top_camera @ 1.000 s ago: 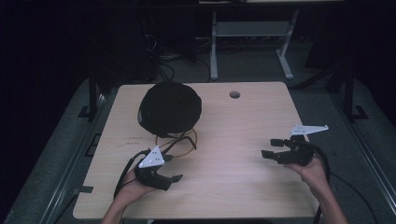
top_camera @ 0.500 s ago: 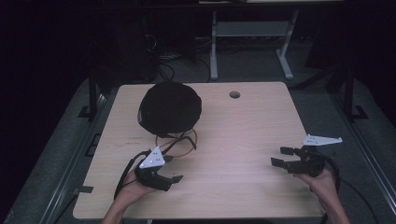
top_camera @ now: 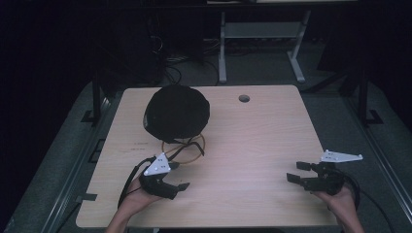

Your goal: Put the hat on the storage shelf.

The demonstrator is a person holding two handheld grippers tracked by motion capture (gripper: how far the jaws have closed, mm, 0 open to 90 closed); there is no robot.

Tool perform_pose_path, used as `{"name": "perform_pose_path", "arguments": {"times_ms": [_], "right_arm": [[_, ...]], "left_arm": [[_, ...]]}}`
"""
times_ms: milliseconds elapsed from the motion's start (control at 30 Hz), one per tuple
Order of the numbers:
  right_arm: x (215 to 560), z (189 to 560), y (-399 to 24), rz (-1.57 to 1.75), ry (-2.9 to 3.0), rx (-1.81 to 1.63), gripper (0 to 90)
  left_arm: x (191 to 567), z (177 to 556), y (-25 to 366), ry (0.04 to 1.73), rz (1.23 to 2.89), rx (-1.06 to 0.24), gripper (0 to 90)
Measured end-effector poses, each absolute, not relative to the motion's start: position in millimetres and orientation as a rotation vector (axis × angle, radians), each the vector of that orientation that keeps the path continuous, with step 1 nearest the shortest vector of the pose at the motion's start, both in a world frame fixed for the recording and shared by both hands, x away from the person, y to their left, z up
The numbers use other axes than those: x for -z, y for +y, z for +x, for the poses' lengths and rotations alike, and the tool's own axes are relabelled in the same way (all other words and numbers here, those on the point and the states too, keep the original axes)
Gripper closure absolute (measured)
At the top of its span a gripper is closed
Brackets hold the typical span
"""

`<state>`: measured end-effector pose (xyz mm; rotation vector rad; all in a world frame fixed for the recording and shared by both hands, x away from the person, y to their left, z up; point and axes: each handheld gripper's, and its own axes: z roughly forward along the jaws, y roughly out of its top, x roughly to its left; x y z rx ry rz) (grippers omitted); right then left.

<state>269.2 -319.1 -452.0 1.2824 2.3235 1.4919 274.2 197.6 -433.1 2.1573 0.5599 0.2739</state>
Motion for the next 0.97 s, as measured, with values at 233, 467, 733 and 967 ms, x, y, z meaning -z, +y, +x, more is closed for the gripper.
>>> {"name": "perform_pose_path", "arguments": {"times_ms": [233, 467, 733, 967], "right_arm": [[457.5, 260.4, -319.5, 1.286, 2.328, -1.482, 20.7], [457.8, 251.3, -321.5, 1.282, 2.315, -1.492, 20.2], [460.0, 242.0, -326.9, 1.303, 2.271, -1.500, 18.7], [459.8, 237.6, -327.5, 1.289, 2.247, -1.516, 17.8]], "left_arm": [[433.4, 273.8, 197.7, 0.558, 2.156, -0.266, 21.7], [433.0, 272.8, 197.6, 0.553, 2.160, -0.265, 21.8], [434.0, 273.9, 196.8, 0.550, 2.162, -0.267, 21.8], [436.1, 273.6, 195.4, 0.554, 2.171, -0.267, 21.9]]}}
